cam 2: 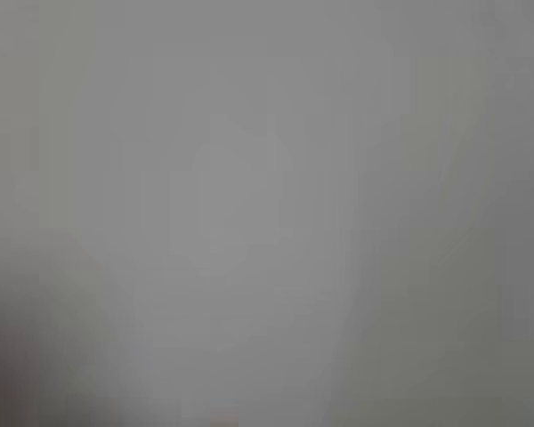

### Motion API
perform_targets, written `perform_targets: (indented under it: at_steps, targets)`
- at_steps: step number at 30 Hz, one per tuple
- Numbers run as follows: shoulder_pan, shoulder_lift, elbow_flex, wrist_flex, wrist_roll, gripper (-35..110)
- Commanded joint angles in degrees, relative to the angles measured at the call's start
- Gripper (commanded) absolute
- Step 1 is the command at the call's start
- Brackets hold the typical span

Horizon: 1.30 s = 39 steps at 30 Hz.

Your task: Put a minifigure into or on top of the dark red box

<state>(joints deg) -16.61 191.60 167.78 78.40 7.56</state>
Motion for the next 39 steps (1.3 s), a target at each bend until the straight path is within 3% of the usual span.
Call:
perform_targets:
  at_steps: [1,11,39]
  targets:
    - [-1.6,0.4,4.7,-1.4,1.8,0]
    - [-4.2,0.4,4.5,-1.3,-3.3,0]
    - [-4.0,0.4,4.4,-1.3,-3.1,0]
